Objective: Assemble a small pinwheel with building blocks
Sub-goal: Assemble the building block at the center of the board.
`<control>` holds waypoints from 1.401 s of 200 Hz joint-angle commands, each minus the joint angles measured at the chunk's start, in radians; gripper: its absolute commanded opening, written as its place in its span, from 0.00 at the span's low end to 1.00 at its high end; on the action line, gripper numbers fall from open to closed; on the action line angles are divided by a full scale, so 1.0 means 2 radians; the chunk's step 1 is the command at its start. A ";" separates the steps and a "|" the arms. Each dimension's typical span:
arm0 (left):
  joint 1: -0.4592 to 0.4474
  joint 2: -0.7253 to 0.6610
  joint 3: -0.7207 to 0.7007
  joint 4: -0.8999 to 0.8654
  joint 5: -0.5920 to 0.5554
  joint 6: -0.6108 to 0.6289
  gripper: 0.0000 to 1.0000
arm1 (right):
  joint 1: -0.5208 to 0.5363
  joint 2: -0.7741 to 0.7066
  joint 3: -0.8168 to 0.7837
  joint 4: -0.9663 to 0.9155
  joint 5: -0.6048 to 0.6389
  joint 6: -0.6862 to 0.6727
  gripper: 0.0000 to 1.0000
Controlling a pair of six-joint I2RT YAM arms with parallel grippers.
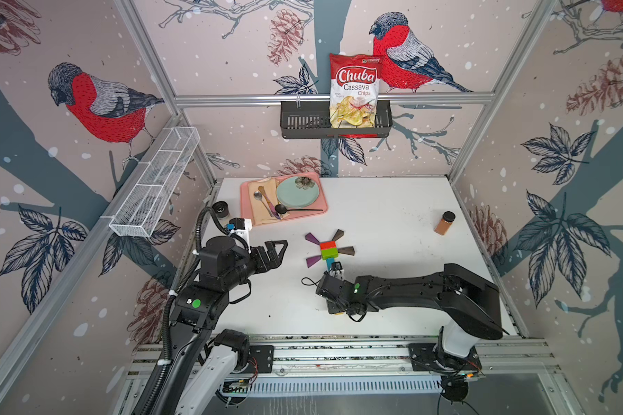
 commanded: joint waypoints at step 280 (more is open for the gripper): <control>0.001 -0.013 -0.039 0.014 -0.005 0.001 0.97 | -0.016 0.029 0.028 -0.044 -0.010 -0.017 0.22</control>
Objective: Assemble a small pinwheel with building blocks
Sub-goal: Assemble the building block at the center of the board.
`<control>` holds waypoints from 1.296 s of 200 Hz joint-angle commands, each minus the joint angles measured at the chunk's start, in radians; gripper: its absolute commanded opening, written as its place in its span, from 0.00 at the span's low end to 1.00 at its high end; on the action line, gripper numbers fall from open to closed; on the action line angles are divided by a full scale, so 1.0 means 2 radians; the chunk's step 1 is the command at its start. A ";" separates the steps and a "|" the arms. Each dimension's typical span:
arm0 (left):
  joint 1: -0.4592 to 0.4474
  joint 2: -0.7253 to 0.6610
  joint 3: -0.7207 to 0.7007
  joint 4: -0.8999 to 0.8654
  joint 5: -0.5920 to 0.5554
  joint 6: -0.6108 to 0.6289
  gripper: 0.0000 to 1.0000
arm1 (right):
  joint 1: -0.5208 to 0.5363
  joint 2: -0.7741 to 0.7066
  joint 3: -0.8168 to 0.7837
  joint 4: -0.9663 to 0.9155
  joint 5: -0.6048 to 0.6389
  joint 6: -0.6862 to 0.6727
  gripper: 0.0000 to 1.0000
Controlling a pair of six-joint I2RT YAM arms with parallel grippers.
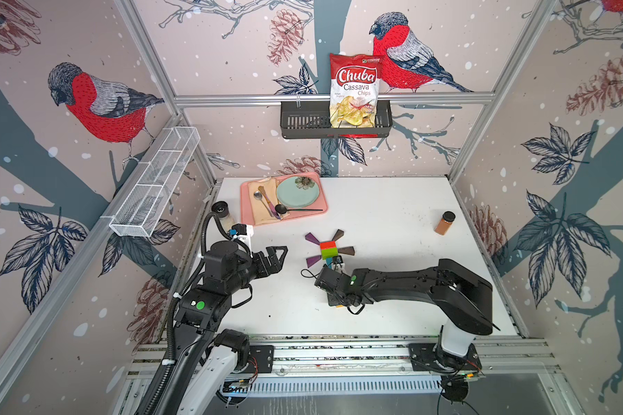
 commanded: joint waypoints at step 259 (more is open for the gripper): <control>0.001 -0.023 -0.019 0.010 0.002 0.002 0.97 | 0.010 0.014 0.006 -0.032 -0.029 0.032 0.46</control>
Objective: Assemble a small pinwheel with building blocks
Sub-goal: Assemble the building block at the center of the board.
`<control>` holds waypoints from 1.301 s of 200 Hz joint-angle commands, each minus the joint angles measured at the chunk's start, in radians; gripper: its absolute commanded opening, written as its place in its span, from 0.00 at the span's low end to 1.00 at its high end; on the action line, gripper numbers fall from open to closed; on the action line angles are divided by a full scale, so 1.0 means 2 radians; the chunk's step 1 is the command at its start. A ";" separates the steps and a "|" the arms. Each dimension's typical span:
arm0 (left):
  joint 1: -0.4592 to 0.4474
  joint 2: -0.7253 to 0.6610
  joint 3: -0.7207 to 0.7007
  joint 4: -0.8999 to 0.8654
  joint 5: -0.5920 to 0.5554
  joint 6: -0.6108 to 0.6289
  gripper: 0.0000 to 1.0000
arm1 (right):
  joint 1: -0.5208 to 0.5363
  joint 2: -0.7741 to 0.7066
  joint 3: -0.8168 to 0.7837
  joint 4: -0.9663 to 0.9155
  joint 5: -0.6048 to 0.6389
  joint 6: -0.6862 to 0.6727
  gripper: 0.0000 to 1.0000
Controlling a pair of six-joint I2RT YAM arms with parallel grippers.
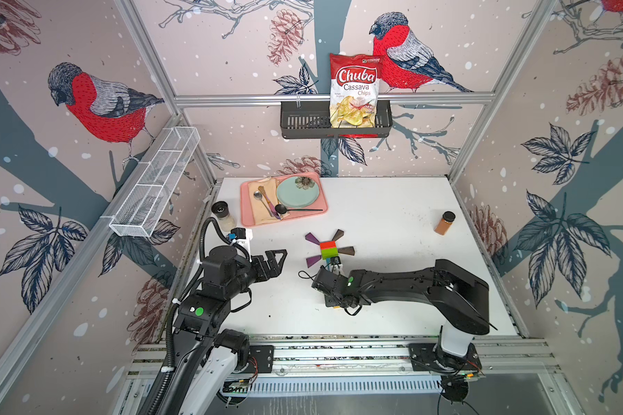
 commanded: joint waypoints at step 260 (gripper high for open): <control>0.000 -0.006 0.013 0.030 -0.031 0.022 0.97 | -0.004 -0.071 0.044 -0.050 0.073 -0.076 1.00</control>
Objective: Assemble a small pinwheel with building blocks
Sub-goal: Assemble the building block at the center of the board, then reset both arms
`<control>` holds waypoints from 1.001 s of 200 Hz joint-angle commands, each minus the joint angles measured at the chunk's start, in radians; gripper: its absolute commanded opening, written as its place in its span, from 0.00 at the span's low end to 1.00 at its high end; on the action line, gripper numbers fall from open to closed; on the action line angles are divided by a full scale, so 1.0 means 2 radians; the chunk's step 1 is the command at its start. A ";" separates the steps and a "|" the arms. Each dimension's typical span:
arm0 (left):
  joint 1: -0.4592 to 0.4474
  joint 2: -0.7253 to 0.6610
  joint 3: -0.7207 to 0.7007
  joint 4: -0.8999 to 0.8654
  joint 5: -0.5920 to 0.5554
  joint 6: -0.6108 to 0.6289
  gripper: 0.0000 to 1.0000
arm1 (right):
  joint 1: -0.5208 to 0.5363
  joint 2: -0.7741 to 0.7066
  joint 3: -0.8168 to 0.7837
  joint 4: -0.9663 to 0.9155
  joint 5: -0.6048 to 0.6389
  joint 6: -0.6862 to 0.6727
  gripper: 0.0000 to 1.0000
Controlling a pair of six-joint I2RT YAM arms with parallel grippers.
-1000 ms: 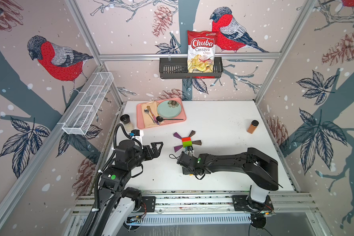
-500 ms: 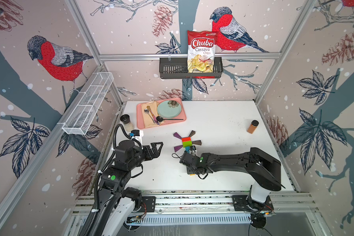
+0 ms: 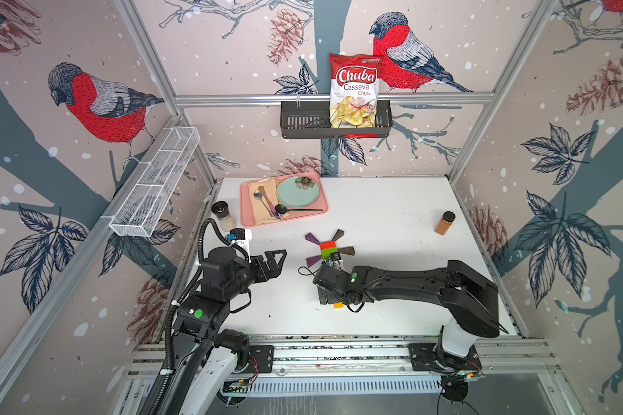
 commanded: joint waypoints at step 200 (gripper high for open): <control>0.078 0.287 -0.307 0.774 -0.445 0.233 0.96 | -0.598 -0.287 -0.451 0.733 -0.091 -0.377 0.99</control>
